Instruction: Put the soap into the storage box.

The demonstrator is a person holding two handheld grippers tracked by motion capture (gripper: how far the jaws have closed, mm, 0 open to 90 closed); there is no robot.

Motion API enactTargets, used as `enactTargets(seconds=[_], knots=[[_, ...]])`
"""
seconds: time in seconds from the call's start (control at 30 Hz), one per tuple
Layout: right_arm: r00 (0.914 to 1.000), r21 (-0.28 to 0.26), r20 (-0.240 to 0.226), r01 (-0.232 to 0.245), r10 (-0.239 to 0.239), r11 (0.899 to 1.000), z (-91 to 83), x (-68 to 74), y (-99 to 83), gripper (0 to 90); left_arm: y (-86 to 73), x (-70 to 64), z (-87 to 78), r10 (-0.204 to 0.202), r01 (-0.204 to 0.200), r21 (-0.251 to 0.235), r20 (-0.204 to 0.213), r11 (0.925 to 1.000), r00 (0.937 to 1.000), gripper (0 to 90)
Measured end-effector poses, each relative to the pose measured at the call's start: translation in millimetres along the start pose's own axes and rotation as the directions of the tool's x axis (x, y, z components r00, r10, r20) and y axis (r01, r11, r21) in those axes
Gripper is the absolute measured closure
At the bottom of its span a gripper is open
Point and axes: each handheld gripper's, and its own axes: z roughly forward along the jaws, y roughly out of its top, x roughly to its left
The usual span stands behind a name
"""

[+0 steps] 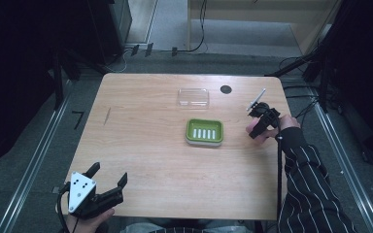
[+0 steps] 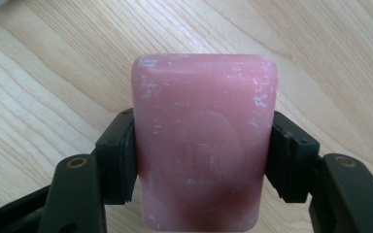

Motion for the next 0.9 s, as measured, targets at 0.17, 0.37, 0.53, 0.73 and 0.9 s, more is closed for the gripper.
enactTargets(seconds=[0.17, 0.37, 0.53, 0.73, 0.9], knots=[[0.9992, -0.002, -0.001, 0.039, -0.039, 0.999, -1.4, 7.0, 8.9, 39.1, -1.2, 1.1, -3.0, -0.001, 0.001, 0.002, -0.009, 1.0, 1.0, 13.8], [0.9976, 0.004, -0.001, 0.07, -0.07, 0.998, -2.7, 12.1, 15.8, 39.1, -2.8, 2.5, -6.4, -0.011, 0.011, 0.0, -0.019, 0.9999, 0.9998, 13.8], [0.9944, 0.009, -0.002, 0.106, -0.106, 0.994, -3.7, 17.2, 22.3, 39.1, -3.8, 3.3, -8.9, -0.012, 0.012, 0.002, -0.027, 0.9999, 0.9996, 13.8], [0.9903, 0.024, -0.01, 0.139, -0.139, 0.99, -3.3, 24.3, 30.0, 39.1, -4.7, 3.8, -11.4, -0.014, 0.014, 0.003, -0.036, 0.9999, 0.9993, 13.8], [0.9876, 0.025, -0.007, 0.157, -0.157, 0.987, -4.4, 27.5, 34.4, 39.1, -5.3, 4.2, -12.9, -0.016, 0.016, 0.001, -0.041, 0.9999, 0.999, 13.7]])
